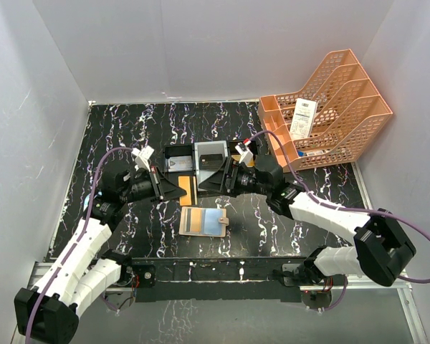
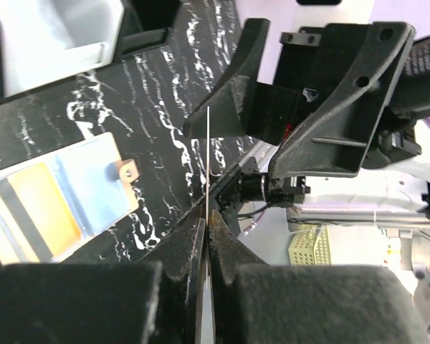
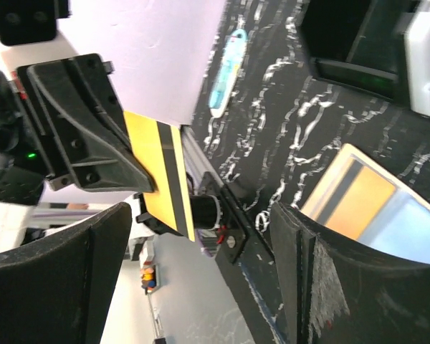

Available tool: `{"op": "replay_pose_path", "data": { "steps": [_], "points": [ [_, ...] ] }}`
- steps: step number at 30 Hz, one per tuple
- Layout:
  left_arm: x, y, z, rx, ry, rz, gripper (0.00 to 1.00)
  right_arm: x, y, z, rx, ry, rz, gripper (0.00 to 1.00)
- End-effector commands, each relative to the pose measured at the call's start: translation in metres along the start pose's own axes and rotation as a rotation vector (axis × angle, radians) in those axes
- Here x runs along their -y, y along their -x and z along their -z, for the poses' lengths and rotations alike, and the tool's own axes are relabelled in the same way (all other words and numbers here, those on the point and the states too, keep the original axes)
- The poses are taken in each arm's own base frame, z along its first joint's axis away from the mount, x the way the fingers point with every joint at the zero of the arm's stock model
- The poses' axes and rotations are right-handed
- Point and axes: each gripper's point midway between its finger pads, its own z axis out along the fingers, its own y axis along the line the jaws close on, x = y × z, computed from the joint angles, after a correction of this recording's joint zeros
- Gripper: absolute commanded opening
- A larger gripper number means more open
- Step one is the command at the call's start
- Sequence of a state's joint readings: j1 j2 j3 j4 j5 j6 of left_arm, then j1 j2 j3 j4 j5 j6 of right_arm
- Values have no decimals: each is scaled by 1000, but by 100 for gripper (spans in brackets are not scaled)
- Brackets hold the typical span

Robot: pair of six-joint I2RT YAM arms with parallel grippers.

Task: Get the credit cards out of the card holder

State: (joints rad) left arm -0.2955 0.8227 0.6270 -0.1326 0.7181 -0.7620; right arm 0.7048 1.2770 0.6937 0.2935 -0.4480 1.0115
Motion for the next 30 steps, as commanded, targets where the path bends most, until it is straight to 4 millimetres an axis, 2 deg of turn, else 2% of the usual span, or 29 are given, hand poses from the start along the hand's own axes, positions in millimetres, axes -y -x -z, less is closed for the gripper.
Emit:
{"op": "replay_pose_path", "data": {
  "steps": [1, 6, 12, 23, 30],
  "points": [
    [41, 3, 10, 2, -198, -55, 0, -59, 13, 14, 41, 218, 47, 76],
    [58, 6, 14, 24, -278, -72, 0, -72, 12, 22, 30, 256, 70, 74],
    [69, 9, 16, 30, -341, -59, 0, -88, 10, 19, -16, 332, 65, 60],
    [71, 4, 16, -15, -367, -53, 0, -108, 10, 20, -47, 456, 47, 40],
    [75, 5, 16, -9, -392, -43, 0, -113, 6, 12, -80, 475, 49, 29]
  ]
}}
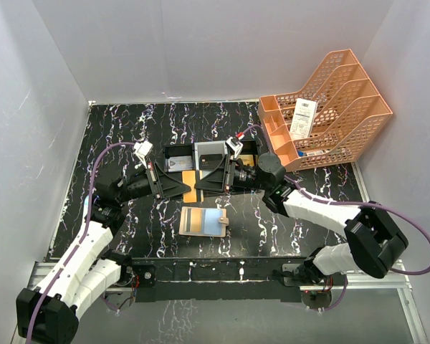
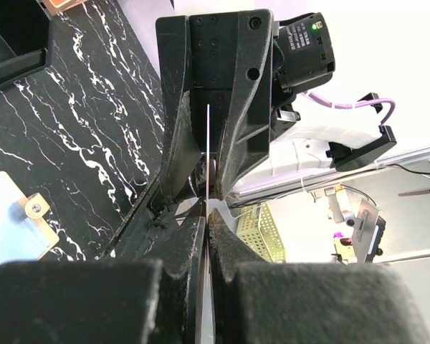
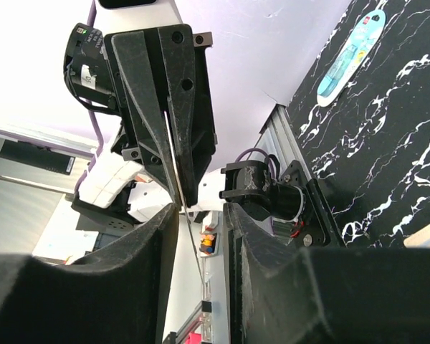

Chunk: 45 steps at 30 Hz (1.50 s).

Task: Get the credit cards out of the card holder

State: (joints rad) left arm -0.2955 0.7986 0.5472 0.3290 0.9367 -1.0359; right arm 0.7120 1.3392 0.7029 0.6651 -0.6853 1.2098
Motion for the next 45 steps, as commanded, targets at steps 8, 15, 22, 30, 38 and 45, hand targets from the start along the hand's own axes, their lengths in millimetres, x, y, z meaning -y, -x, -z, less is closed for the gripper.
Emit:
{"op": "replay_pose_path", "data": {
  "steps": [8, 15, 22, 30, 38, 45],
  "points": [
    [6, -2, 2, -17, -34, -4, 0, -48, 8, -12, -8, 175, 73, 20],
    [7, -2, 2, -15, -35, -6, 0, -47, 7, -10, 0, 172, 72, 12],
    [10, -2, 2, -14, -52, 3, 0, -49, 10, -7, 41, 170, 59, 21],
    [11, -3, 3, -18, -63, 5, 0, -54, 11, -6, 37, 191, 58, 6],
    [4, -4, 3, -7, -21, 19, 16, -56, 11, -5, 40, 184, 76, 0],
    [-18, 4, 15, 48, 214, -41, 86, -34, 34, 12, 142, 22, 120, 0]
  ]
}}
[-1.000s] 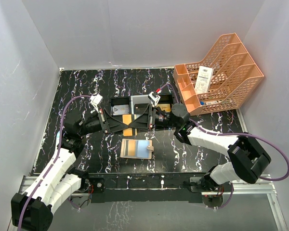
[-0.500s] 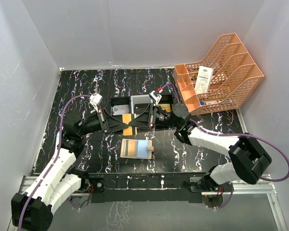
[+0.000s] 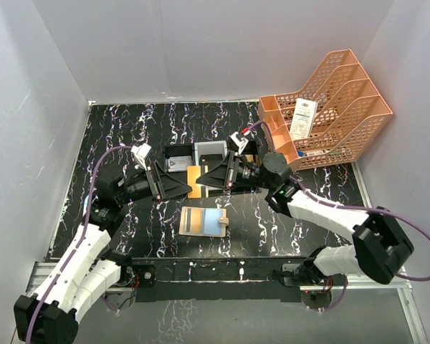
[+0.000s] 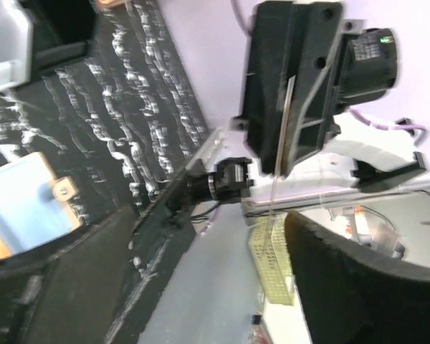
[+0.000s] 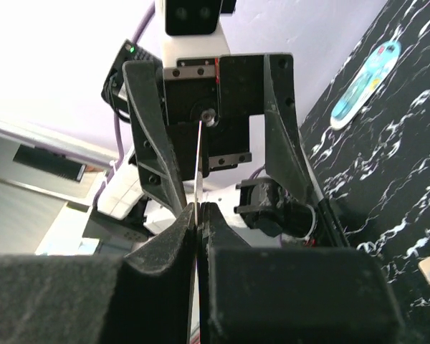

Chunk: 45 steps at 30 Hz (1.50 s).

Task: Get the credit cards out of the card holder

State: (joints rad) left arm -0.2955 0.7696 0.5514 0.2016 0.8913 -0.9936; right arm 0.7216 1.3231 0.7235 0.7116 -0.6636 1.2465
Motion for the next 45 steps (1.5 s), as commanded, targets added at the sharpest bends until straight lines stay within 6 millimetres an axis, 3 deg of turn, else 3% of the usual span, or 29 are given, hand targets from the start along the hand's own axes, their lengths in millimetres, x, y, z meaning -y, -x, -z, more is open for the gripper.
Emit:
{"op": "replay_pose_path", "data": {
  "steps": [1, 2, 6, 9, 14, 16, 19, 23, 26, 29, 34, 37, 45],
  "points": [
    [-13, 10, 14, 54, 195, -78, 94, -6, 31, 17, 124, -71, 124, 0],
    [-18, 12, 17, 62, 243, -86, 98, 1, 35, 20, 143, -120, 138, 0],
    [-42, 15, 35, 82, 438, -119, 99, 27, 57, 41, 229, -340, 259, 0],
    [-68, 27, 59, 146, 655, -143, 99, 42, 70, 57, 262, -486, 390, 0],
    [-76, 42, 82, 240, 778, -225, 99, 68, 89, 90, 233, -698, 749, 0],
    [-80, 46, 83, 231, 807, -256, 99, 78, 97, 103, 190, -782, 922, 0],
    [-102, 54, 96, 216, 960, -249, 99, 91, 107, 114, 55, -881, 1149, 0],
    [-122, 71, 117, 297, 1116, -274, 99, 115, 136, 130, -45, -1088, 1316, 0],
    [-126, 76, 116, 274, 1135, -314, 99, 138, 149, 134, -139, -1177, 1386, 0],
    [-135, 76, 124, 254, 1197, -322, 99, 152, 158, 127, -201, -1158, 1409, 0],
    [-137, 67, 137, 351, 1177, -354, 99, 186, 170, 130, -326, -1173, 1427, 0],
    [-124, 70, 136, 386, 1129, -387, 99, 198, 178, 127, -352, -1144, 1462, 0],
    [-139, 70, 132, 325, 1175, -367, 99, 226, 188, 108, -448, -1046, 1561, 0]
  ]
}}
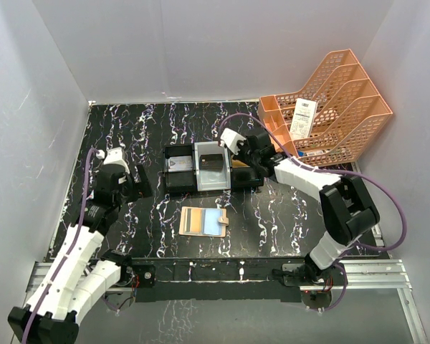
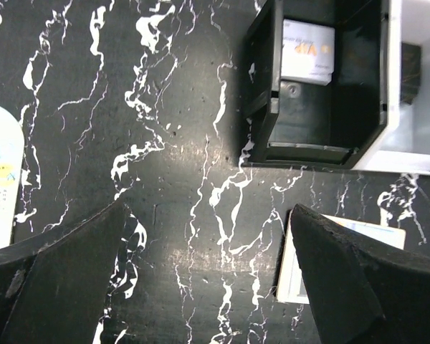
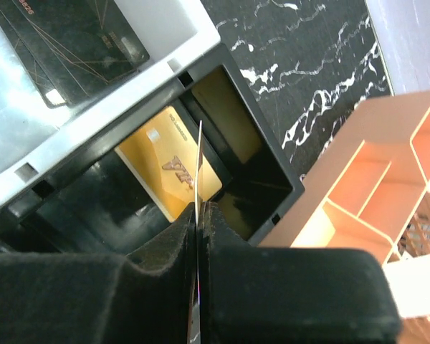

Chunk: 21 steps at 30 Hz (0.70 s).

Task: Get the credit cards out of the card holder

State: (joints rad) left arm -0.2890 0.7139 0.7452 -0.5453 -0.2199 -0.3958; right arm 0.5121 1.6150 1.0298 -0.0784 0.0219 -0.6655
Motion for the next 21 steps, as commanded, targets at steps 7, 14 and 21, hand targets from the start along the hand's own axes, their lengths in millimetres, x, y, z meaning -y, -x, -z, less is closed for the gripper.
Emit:
{"op": "replay_pose_path", "data": {
  "steps": [7, 14, 21],
  "points": [
    [1, 14, 4, 76, -22, -10, 99, 27, 34, -23, 129, -21, 204, 0],
    [0, 13, 2, 62, -11, -11, 99, 27, 14, -41, 78, -9, 243, 0],
    [0, 14, 3, 71, -14, -5, 99, 22, 10, -56, 101, 1, 238, 0]
  ]
}}
